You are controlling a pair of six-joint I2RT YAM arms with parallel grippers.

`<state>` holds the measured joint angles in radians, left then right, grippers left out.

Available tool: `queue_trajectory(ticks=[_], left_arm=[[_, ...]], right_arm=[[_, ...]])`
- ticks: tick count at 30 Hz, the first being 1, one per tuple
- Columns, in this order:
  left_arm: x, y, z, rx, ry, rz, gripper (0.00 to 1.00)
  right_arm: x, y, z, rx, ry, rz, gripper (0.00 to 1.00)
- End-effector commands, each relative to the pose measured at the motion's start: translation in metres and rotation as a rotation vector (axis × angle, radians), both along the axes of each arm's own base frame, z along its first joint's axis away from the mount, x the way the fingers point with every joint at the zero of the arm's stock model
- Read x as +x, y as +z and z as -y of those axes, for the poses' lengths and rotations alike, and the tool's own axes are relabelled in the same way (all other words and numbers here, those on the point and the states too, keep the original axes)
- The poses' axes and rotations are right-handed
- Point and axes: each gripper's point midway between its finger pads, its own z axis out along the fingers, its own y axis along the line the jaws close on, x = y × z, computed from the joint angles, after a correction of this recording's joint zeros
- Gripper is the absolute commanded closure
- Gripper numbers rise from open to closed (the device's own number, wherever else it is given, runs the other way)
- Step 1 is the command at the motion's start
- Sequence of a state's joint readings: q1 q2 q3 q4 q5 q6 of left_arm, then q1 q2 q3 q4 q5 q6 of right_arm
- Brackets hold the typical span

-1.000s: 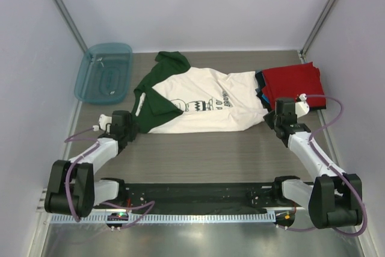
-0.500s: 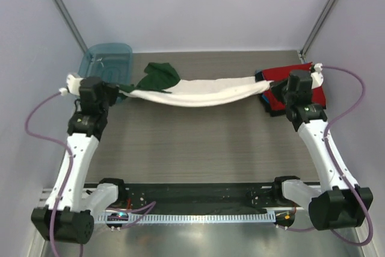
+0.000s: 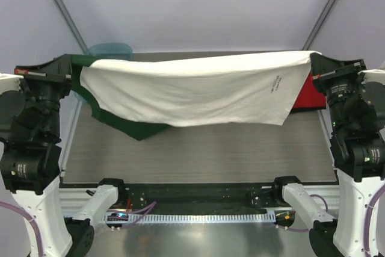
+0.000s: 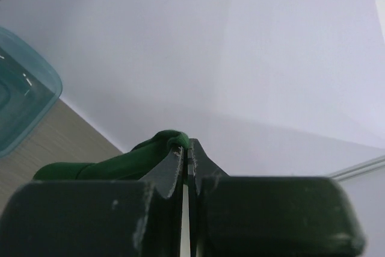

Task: Fold and stack the t-shirts
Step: Fold the tshirt

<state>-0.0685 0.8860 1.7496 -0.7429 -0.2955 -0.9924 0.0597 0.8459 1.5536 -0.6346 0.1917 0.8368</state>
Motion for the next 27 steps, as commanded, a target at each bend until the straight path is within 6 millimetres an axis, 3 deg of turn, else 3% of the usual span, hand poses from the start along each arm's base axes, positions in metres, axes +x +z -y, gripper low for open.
queue_trajectory(ticks=[1,2,3,6,10,11,12,13,14,15,16,17,18,19,20,21,22,24,25,26,27], left_arm=[[0.033,-0.010,-0.004,0.046,0.031,-0.098,1.00],[0.050,-0.014,-0.001,0.046,0.015,-0.120,1.00],[0.051,-0.013,0.001,0.044,0.004,-0.114,1.00],[0.095,-0.032,0.008,0.044,-0.020,-0.181,1.00],[0.157,-0.052,0.025,0.025,-0.090,-0.255,1.00],[0.174,-0.046,0.029,0.020,-0.109,-0.253,1.00],[0.183,-0.042,0.032,0.015,-0.128,-0.247,1.00],[0.182,-0.019,0.038,0.002,-0.164,-0.189,1.00],[0.184,-0.010,0.041,0.002,-0.178,-0.165,1.00],[0.191,-0.002,0.042,0.009,-0.184,-0.141,1.00],[0.190,0.008,0.041,0.016,-0.178,-0.119,1.00],[0.182,0.032,0.035,0.018,-0.155,-0.060,1.00],[0.187,0.036,0.032,0.019,-0.150,-0.047,1.00],[0.187,0.044,0.023,0.016,-0.133,-0.025,1.00],[0.186,0.051,0.030,-0.008,-0.175,0.000,1.00],[0.196,0.053,0.017,-0.020,-0.158,0.022,1.00],[0.206,0.044,0.008,-0.041,-0.157,0.008,1.00],[0.223,0.033,0.012,-0.052,-0.210,-0.003,1.00],[0.241,0.005,0.009,-0.058,-0.207,-0.067,1.00],[0.250,-0.011,0.009,-0.057,-0.209,-0.100,1.00],[0.259,-0.022,0.010,-0.051,-0.223,-0.100,1.00]], right_arm=[[0.017,-0.012,0.012,-0.041,-0.067,-0.084,0.99],[0.028,-0.020,0.011,-0.036,-0.065,-0.108,0.99],[0.035,-0.026,0.010,-0.038,-0.065,-0.128,0.99],[0.066,-0.045,0.012,-0.036,-0.082,-0.185,0.99],[0.117,-0.049,0.009,-0.031,-0.084,-0.215,0.99],[0.125,-0.045,0.009,-0.021,-0.072,-0.211,0.99],[0.131,-0.027,0.010,-0.012,-0.063,-0.178,0.99],[0.144,-0.028,0.010,0.010,-0.054,-0.187,0.99],[0.149,-0.021,0.012,0.017,-0.034,-0.173,0.99],[0.146,0.004,0.013,0.021,-0.024,-0.118,0.99],[0.154,0.006,0.014,0.029,-0.015,-0.118,0.99],[0.154,0.013,0.017,0.049,0.001,-0.102,0.99],[0.154,0.024,0.017,0.056,0.010,-0.076,0.99],[0.158,0.024,0.018,0.061,0.014,-0.077,0.99],[0.167,0.019,0.020,0.068,0.019,-0.091,0.99],[0.172,0.015,0.025,0.081,0.014,-0.101,0.99],[0.177,0.010,0.021,0.087,0.045,-0.113,0.99],[0.195,-0.014,0.022,0.102,0.061,-0.151,0.99],[0.201,-0.024,0.019,0.111,0.085,-0.165,0.99],[0.213,-0.053,0.019,0.125,0.093,-0.222,0.99],[0.221,-0.060,0.018,0.130,0.107,-0.215,0.99]])
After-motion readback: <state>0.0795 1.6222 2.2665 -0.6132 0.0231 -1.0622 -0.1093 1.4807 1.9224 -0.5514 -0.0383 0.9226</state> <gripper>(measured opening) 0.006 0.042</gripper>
